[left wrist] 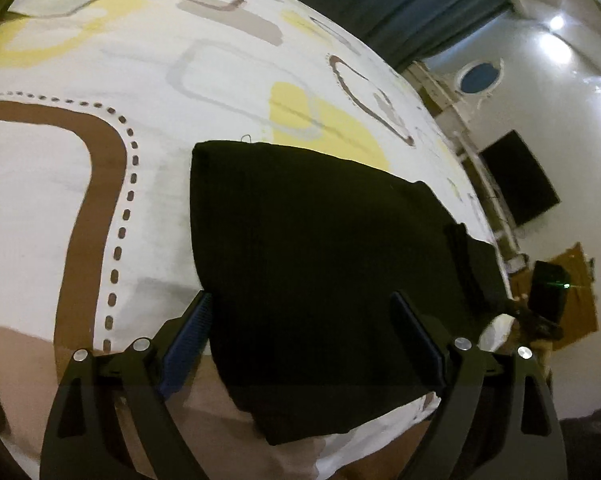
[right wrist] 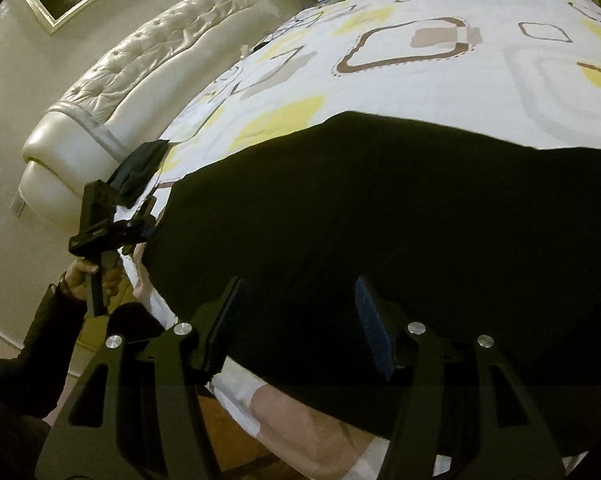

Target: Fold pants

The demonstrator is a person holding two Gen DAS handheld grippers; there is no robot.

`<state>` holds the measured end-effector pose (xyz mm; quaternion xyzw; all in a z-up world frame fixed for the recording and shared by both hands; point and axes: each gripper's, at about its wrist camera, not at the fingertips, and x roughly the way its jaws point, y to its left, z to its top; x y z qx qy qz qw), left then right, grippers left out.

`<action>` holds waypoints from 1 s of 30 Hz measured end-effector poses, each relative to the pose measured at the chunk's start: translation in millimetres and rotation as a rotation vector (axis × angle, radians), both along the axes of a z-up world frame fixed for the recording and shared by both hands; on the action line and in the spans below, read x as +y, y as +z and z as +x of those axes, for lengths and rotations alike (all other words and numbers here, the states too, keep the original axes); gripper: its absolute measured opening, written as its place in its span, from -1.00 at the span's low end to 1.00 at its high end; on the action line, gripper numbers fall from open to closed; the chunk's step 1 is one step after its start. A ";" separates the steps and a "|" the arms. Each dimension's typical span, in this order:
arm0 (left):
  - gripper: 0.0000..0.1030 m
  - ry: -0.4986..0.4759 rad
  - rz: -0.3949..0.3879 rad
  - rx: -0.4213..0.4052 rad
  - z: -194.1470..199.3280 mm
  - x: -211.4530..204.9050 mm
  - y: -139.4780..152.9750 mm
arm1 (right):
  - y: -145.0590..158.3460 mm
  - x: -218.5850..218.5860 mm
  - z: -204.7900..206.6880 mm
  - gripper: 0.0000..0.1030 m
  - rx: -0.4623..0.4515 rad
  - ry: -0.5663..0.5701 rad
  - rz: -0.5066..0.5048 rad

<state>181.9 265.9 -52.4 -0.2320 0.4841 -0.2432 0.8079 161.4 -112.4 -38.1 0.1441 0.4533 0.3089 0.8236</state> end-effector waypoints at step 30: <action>0.70 -0.209 -0.193 0.116 25.9 20.9 -6.8 | -4.5 -2.8 -13.7 0.24 0.023 -0.037 0.067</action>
